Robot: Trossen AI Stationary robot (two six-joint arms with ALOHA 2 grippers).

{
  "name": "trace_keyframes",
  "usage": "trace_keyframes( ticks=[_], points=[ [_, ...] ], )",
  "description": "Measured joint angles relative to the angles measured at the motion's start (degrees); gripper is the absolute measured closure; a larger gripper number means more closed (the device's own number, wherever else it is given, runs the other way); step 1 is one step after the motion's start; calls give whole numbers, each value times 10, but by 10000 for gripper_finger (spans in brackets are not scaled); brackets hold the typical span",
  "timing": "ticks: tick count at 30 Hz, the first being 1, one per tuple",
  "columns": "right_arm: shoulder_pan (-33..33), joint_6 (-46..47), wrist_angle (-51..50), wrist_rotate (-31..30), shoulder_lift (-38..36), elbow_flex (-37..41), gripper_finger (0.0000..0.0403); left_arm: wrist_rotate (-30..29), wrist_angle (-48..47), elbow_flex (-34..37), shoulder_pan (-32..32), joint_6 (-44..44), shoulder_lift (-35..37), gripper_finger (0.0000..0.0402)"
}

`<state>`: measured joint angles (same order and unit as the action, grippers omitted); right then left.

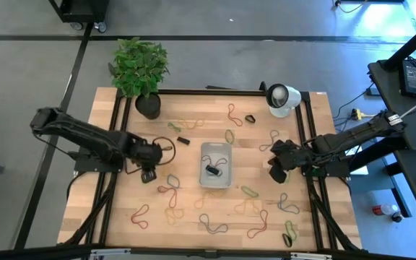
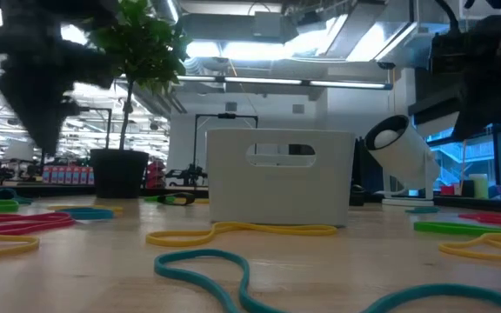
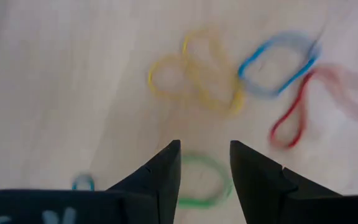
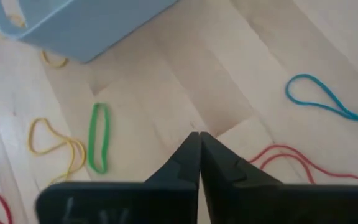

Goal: Pick and place rubber bands into bin
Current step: Put the green rubber band into the gray bin

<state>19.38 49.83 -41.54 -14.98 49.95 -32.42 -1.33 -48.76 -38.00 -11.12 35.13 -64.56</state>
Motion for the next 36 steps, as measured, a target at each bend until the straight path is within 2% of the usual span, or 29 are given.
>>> trace_keyframes(
  ticks=[6, 15, 17, 20, 22, 25, 31, 36],
  points=[
    [0, -58, 0, 0, 0, 1, 399, -2, -12, 0, -30, 18, -87, 270],
    [0, -114, -3, 1, -1, 1, 387, 5, -10, -4, -30, 49, -215, 275],
    [0, -133, -3, 4, -5, 1, 391, 24, -9, -7, -29, 55, -233, 293],
    [0, -174, -3, 11, -20, 1, 399, 35, -13, -20, -37, 60, -246, 347],
    [0, -207, -4, 11, -37, 1, 399, 26, -26, -38, -41, 80, -246, 385],
    [0, -252, -5, 11, -68, 1, 395, 21, -40, -83, -47, 111, -245, 398],
    [0, -280, -4, 11, -132, 1, 394, 9, -58, -179, -46, 112, -244, 400],
    [0, -280, -3, 11, -150, 1, 394, -54, -103, -279, -44, 90, -245, 400]
  ],
)
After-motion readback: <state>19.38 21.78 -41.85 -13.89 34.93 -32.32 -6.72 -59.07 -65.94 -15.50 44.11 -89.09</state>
